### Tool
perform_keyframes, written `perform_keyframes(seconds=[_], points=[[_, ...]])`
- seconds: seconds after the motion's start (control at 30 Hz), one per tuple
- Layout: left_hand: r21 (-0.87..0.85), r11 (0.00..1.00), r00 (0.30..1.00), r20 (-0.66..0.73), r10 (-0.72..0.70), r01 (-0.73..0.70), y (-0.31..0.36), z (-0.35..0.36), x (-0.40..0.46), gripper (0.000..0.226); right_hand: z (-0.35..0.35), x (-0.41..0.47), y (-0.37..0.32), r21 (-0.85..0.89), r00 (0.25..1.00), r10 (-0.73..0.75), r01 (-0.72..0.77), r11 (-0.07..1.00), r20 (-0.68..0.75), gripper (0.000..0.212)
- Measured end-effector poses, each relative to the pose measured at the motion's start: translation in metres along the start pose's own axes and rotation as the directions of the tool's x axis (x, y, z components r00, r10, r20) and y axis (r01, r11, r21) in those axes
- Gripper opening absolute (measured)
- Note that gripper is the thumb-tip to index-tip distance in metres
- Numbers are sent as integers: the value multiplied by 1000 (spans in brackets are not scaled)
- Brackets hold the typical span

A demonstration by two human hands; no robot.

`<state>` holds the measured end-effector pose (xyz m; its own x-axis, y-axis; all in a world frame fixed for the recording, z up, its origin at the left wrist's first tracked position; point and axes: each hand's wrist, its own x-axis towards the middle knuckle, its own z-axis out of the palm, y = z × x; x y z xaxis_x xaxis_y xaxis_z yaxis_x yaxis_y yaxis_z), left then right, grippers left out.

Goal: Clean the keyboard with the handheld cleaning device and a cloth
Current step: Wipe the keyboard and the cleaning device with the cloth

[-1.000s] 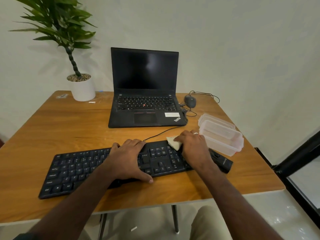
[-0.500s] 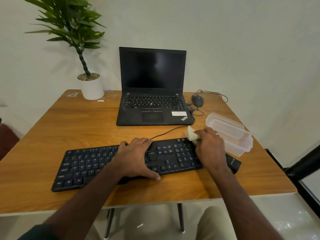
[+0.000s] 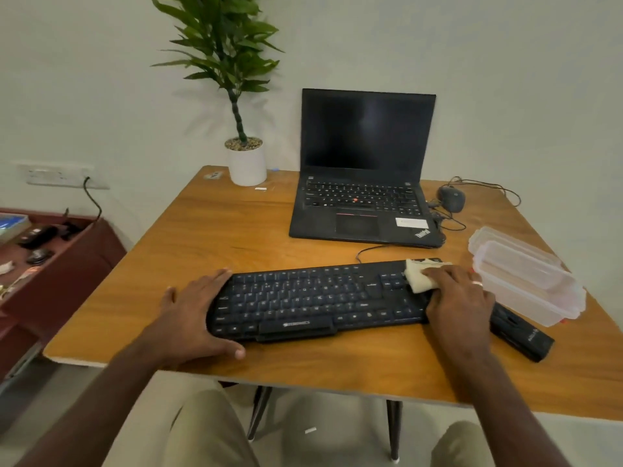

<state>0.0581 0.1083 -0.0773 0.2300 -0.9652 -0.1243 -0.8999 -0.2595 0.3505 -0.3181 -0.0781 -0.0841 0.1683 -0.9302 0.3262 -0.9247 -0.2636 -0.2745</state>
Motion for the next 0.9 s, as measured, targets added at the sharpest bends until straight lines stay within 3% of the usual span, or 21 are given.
perform_keyframes(seconds=[0.13, 0.27, 0.47, 0.6, 0.8, 0.9], points=[[-45, 996, 996, -33, 78, -79, -6, 12, -5, 149, -1, -5, -36, 23, 998, -27, 28, 999, -61, 38], [-96, 980, 983, -78, 166, -173, -8, 16, -6, 147, 11, -32, -111, 160, 976, -210, 218, 963, -64, 36], [-201, 966, 985, -91, 147, -163, -23, 11, -8, 140, 33, -51, -207, 302, 900, -434, 424, 854, -37, 34], [-213, 963, 981, -133, 139, -166, -26, 15, -5, 126, 47, -56, -237, 282, 828, -561, 537, 795, 6, 33], [-225, 960, 979, -155, 135, -168, -27, 18, -4, 129, 50, -53, -229, 419, 753, -643, 543, 728, 141, 32], [-224, 961, 979, -156, 130, -163, -26, 19, -4, 133, 52, -48, -226, 541, 799, -585, 434, 720, 138, 33]])
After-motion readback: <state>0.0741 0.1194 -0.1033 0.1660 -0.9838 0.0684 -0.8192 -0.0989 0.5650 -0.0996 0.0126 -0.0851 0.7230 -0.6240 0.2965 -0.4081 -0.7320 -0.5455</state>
